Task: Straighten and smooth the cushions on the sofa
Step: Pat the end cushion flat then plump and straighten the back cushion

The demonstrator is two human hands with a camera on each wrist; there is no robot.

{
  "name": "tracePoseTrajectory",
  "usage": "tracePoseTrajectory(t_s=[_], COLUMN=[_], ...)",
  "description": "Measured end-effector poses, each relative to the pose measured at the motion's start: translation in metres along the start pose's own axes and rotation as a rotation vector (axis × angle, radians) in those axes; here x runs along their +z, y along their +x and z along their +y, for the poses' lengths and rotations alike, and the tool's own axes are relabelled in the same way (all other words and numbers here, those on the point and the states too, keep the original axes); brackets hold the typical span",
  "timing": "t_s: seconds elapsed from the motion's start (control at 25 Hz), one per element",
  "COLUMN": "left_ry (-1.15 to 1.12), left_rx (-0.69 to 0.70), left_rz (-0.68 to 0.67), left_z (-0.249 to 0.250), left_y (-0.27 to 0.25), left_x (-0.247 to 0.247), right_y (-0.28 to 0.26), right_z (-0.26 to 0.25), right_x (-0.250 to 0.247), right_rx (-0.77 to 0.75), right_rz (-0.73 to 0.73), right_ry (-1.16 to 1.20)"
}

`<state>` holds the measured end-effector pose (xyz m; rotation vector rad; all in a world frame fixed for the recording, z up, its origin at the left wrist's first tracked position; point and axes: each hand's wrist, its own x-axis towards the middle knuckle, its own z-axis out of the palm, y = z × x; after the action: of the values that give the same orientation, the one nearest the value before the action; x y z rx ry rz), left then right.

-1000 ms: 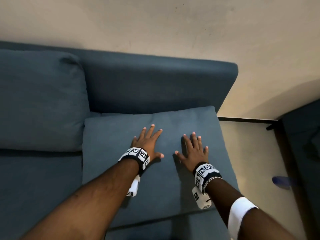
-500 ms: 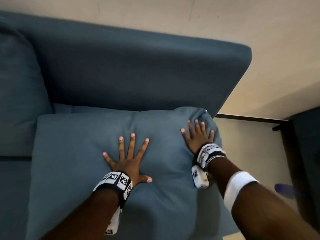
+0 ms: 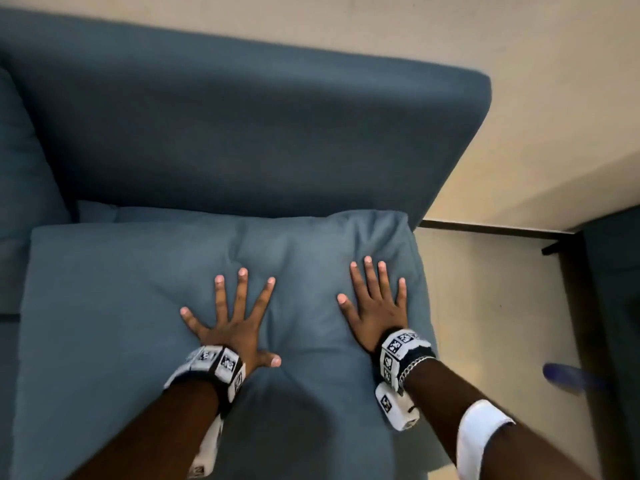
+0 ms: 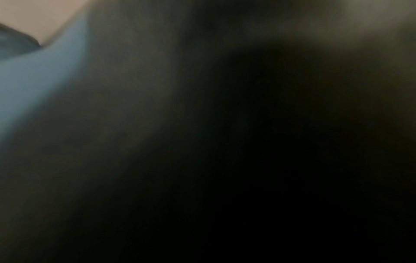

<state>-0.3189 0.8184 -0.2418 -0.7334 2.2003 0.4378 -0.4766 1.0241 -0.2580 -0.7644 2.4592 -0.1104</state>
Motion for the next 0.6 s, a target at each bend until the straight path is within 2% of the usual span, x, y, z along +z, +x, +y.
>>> tracePoseTrajectory(t_s=[0.04, 0.08, 0.12, 0.16, 0.24, 0.28, 0.32, 0.36, 0.4, 0.44, 0.48, 0.52, 0.56, 0.6], left_ry=[0.006, 0.004, 0.004, 0.004, 0.001, 0.004, 0.012, 0.015, 0.005, -0.005, -0.001, 0.005, -0.007, -0.025], left_rx=[-0.011, -0.017, -0.020, -0.016, -0.011, -0.009, -0.008, -0.006, -0.007, -0.012, -0.004, 0.005, 0.000, 0.008], left_rz=[0.017, -0.008, -0.012, -0.008, -0.025, -0.024, -0.016, -0.016, -0.025, -0.026, -0.008, -0.006, -0.009, 0.006], left_z=[0.000, 0.001, 0.001, 0.000, -0.001, -0.001, -0.001, -0.002, -0.002, -0.001, -0.001, -0.001, -0.002, -0.004], left_y=[0.005, 0.006, 0.009, 0.013, 0.016, 0.016, 0.014, 0.013, 0.011, 0.008, 0.010, 0.012, 0.012, 0.016], left_x=[-0.002, -0.005, -0.008, -0.006, -0.004, -0.004, -0.003, -0.001, -0.001, 0.002, 0.001, 0.000, 0.002, 0.001], right_y=[0.009, 0.011, 0.012, 0.008, -0.001, 0.002, 0.008, 0.015, 0.023, 0.032, 0.044, 0.050, 0.052, 0.051], right_z=[0.002, -0.001, -0.011, -0.020, -0.040, -0.048, -0.054, -0.063, -0.066, -0.063, -0.061, -0.063, -0.072, -0.085], right_x=[-0.010, -0.029, -0.062, -0.094, -0.130, -0.130, -0.114, -0.086, -0.052, -0.029, -0.030, -0.046, -0.074, -0.106], right_rx=[0.043, 0.046, 0.008, -0.059, -0.173, -0.164, -0.151, -0.153, -0.136, -0.085, -0.056, -0.043, -0.090, -0.142], right_rz=[-0.064, -0.012, 0.125, 0.319, 0.839, 1.000, 0.982, 0.692, 0.297, -0.032, -0.185, -0.172, -0.031, 0.184], right_ry=[-0.007, 0.103, 0.249, 0.417, 0.733, 0.696, 0.494, 0.250, 0.025, -0.150, -0.217, -0.124, 0.037, 0.196])
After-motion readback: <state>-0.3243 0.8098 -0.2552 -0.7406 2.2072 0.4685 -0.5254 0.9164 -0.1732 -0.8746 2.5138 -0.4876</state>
